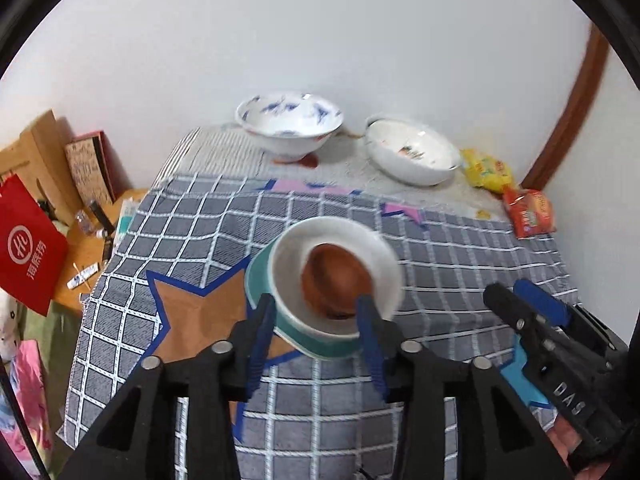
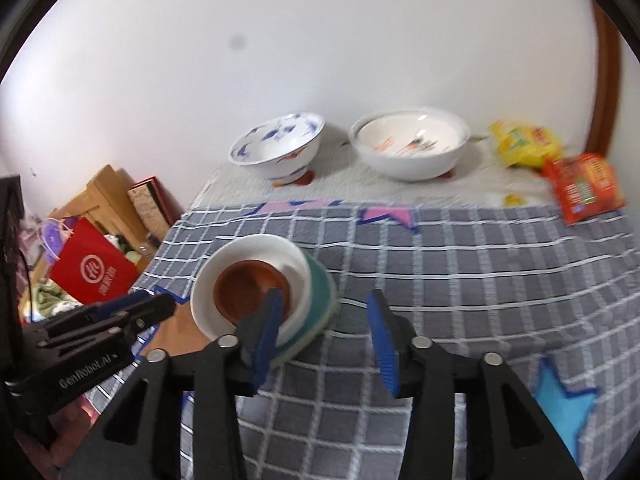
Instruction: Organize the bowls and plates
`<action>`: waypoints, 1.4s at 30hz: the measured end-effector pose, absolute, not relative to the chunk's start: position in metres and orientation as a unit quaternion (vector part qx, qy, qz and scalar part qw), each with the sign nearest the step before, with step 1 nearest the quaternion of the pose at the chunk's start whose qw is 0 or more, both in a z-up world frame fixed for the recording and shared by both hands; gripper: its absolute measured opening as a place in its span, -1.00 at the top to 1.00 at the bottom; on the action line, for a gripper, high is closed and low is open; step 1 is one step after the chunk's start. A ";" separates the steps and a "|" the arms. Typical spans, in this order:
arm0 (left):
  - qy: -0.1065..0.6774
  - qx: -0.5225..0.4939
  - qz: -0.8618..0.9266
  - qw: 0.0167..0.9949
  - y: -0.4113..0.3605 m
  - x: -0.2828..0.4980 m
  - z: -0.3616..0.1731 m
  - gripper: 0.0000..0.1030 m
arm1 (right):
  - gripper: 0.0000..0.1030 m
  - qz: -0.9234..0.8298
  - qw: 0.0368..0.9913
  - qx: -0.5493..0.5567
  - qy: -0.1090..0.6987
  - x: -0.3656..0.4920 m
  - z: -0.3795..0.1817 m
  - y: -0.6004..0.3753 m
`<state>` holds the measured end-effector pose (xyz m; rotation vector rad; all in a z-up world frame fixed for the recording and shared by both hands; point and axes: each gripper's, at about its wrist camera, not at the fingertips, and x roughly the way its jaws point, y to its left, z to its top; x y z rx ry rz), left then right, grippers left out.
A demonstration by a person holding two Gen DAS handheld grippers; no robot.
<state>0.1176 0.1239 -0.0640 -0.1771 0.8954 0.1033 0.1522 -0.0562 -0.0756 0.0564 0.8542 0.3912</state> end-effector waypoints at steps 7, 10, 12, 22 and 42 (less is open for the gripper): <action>0.395 -0.047 0.050 0.916 0.083 0.087 -0.038 -0.28 | -0.13 0.129 0.918 0.002 0.376 0.106 -0.044 -0.110; 0.388 -0.038 0.051 0.920 0.067 0.077 -0.033 -0.48 | -0.27 0.107 0.925 0.001 0.365 0.095 -0.037 -0.128; 0.387 -0.036 0.054 0.920 0.060 0.072 -0.033 -0.52 | -0.27 0.091 0.926 -0.003 0.366 0.092 -0.035 -0.138; 0.379 -0.021 0.062 0.923 0.041 0.057 -0.027 -0.71 | -0.74 0.093 0.935 -0.009 0.343 0.069 -0.030 -0.154; 0.379 -0.006 0.071 0.923 0.032 0.052 -0.023 -0.77 | -0.79 0.095 0.939 0.007 0.331 0.054 -0.023 -0.163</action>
